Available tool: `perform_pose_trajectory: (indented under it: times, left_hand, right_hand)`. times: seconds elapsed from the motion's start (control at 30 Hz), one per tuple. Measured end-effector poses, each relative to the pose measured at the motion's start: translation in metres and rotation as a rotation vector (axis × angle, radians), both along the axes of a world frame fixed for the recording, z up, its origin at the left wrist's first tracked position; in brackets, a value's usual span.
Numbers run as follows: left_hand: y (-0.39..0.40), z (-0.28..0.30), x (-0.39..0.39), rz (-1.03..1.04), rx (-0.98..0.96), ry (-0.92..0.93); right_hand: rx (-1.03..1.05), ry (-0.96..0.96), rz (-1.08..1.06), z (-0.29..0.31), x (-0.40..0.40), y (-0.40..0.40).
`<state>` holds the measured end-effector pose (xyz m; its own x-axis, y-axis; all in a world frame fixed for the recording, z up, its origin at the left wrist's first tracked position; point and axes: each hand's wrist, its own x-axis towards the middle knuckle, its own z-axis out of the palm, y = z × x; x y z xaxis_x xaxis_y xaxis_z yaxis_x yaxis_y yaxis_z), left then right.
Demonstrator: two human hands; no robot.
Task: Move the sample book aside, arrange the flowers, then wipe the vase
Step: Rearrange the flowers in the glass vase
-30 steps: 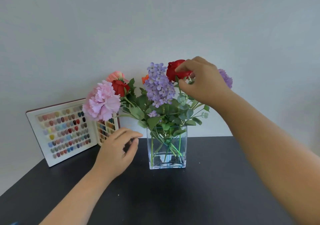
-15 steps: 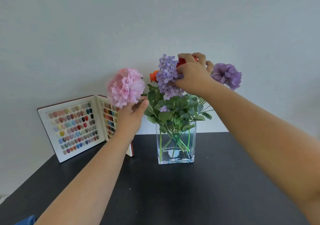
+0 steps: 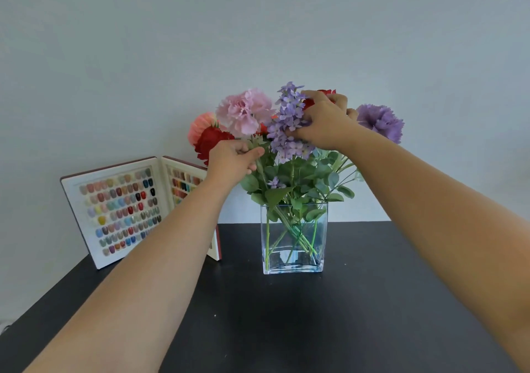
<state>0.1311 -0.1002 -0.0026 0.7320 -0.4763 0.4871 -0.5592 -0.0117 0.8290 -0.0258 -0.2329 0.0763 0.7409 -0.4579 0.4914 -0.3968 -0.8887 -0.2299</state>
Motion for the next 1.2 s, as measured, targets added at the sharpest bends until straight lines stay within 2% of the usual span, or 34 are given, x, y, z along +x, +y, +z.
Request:
perform_pose_trajectory:
  times: [0.17, 0.43, 0.63, 0.73, 0.83, 0.9, 1.03, 1.13, 1.2]
  left_hand:
    - [0.008, -0.004, 0.003, 0.006, 0.020, 0.057]
    - [0.026, -0.035, -0.013, -0.096, -0.233, 0.236]
    - [0.045, -0.062, -0.012, -0.108, -0.228, 0.236]
    - [0.057, -0.067, -0.008, -0.102, -0.179, 0.227]
    - [0.068, -0.068, -0.004, -0.100, -0.126, 0.232]
    - [0.076, -0.068, -0.002, -0.095, -0.121, 0.230]
    - [0.091, -0.057, 0.001, -0.021, -0.202, 0.066]
    - [0.095, -0.046, 0.002, 0.007, -0.239, 0.005]
    - [0.095, -0.044, 0.001, -0.003, -0.205, -0.010]
  right_hand:
    - [-0.042, 0.026, -0.009, -0.001, 0.011, 0.012]
    - [-0.075, -0.114, 0.031, -0.021, 0.005, 0.021]
    - [-0.071, -0.135, 0.107, -0.025, -0.031, 0.014]
    - [0.092, -0.172, 0.249, -0.020, -0.052, 0.005]
    - [0.438, -0.550, 0.442, -0.008, -0.061, -0.012]
    - [0.523, -0.684, 0.379, -0.001, -0.060, -0.024]
    - [0.358, -0.476, 0.217, 0.009, -0.046, -0.043]
    - [0.436, -0.359, 0.196, 0.008, -0.033, -0.040]
    - [0.546, -0.346, 0.250, -0.001, -0.026, -0.035]
